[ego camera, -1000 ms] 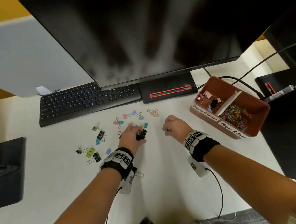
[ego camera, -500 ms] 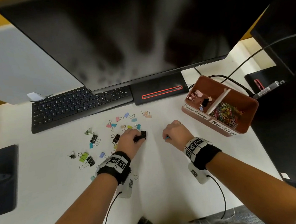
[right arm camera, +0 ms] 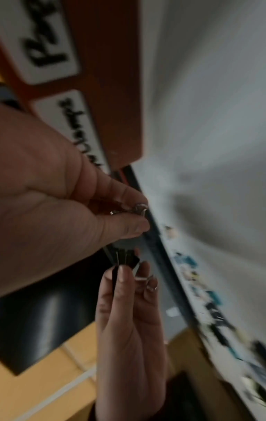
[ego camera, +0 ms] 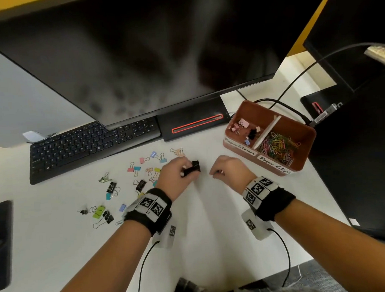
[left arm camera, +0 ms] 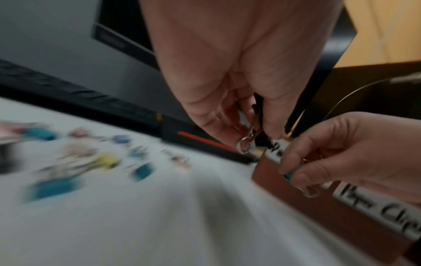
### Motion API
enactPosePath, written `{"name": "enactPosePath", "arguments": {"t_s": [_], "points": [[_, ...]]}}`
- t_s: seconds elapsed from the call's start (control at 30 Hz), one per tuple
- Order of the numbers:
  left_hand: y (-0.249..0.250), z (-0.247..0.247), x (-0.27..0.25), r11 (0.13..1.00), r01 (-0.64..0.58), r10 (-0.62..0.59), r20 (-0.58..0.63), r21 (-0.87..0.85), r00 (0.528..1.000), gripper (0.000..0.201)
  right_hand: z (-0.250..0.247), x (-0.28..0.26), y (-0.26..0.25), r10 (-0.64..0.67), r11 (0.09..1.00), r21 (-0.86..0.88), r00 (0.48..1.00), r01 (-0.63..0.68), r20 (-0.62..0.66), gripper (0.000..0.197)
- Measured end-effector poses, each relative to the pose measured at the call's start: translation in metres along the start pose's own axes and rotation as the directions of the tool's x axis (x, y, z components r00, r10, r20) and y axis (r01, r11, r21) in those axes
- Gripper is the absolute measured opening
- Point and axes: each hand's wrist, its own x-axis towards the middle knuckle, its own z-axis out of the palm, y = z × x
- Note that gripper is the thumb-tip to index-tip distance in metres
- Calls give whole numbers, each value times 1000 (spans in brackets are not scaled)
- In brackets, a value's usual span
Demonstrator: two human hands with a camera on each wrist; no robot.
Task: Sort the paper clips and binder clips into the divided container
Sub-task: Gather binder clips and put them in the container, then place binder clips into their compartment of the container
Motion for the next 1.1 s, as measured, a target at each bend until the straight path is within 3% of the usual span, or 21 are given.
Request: {"name": "enactPosePath", "arguments": {"t_s": [0.1,0.2,0.3,0.37,0.43,0.53,0.6,0.67,0.8,0.97,1.1], "points": [[55,4,36,995,-73,74,2,-62,997,16,-48,-9,0,24,999,-36,966,-35,-257,13],[103,19,73,988,-119,119,0,-99,993,20,-95,-13,3,104,993,-8,903,-118,-417,17],[124,36,100,996,-53,55,32,-68,998,22,-115,-3,13,254,966,152,878,-209,-405,34],[120,40,110,999,-4,6,48,-32,999,40,-115,6,18,271,960,163,896,-226,-352,42],[110,32,107,998,12,-12,6,-66,1000,48,-110,10,18,247,968,125,903,-217,-352,43],[74,7,84,996,-35,24,-132,-83,991,34,-93,17,9,79,991,131,913,-28,-400,37],[39,-12,61,1000,28,-30,-212,-11,977,33,-75,24,0,-17,989,138,954,62,-300,40],[2,-28,36,982,181,-160,-256,61,953,35,-55,36,-9,-65,994,76,990,75,-126,49],[-55,-45,-1,901,406,-373,-207,155,905,47,-12,66,-26,-8,997,-71,993,16,117,71],[-84,-43,-16,879,400,-387,-103,260,916,62,22,95,-46,65,991,-125,978,-41,196,72],[-92,-40,-12,909,311,-309,-52,278,950,56,40,105,-64,22,985,-172,983,10,183,63]]}}
